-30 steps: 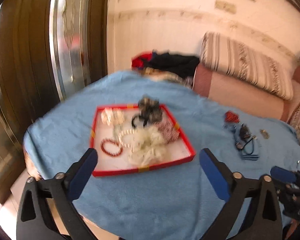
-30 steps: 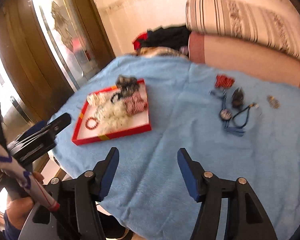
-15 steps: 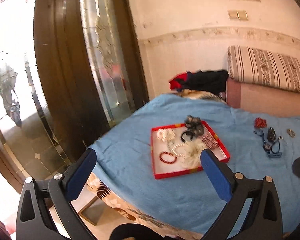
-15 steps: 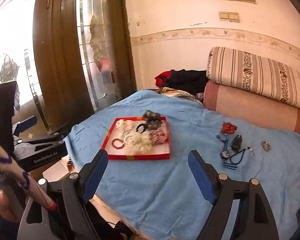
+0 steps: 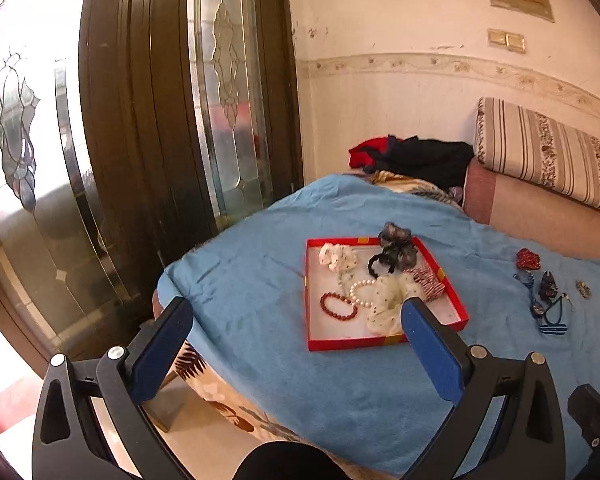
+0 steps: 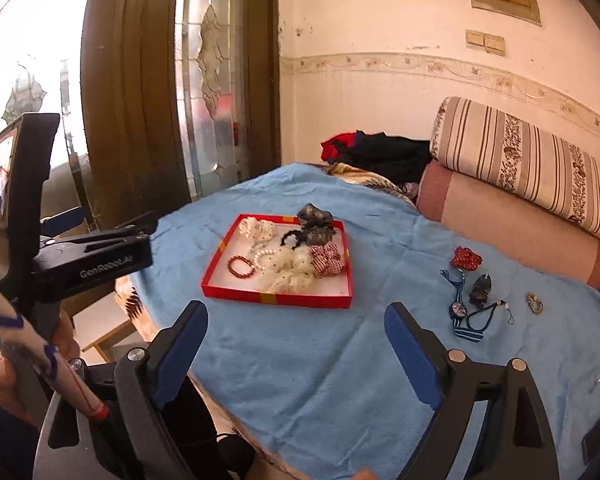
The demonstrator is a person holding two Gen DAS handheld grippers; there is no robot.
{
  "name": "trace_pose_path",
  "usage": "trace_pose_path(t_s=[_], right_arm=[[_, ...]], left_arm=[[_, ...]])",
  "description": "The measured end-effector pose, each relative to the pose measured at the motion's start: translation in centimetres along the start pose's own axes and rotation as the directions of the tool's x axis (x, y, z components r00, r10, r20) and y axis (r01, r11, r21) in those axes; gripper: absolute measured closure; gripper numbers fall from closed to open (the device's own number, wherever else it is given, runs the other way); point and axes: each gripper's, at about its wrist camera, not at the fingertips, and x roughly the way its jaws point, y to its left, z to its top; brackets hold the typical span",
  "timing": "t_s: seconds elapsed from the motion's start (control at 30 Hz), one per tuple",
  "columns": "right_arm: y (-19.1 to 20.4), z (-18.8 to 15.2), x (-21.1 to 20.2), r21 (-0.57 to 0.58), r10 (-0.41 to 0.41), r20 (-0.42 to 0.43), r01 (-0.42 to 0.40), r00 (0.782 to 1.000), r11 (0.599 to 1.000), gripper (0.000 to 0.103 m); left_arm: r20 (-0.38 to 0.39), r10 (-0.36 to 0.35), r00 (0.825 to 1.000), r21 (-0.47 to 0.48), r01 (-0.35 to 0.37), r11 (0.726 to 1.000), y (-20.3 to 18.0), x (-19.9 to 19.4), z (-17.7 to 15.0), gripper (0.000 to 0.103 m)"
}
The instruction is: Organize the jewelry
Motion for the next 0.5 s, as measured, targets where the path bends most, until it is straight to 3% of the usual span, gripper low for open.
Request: trace_pose_path(t_s=[0.5], right_arm=[[0.7, -0.7, 2.6, -0.011, 0.011, -0.061, -0.012, 0.998, 1.000, 0.010]], left_arm=[[-0.088, 0.040, 0.995, 0.001, -0.041, 0.999, 1.1, 3.3, -1.3, 0.000]])
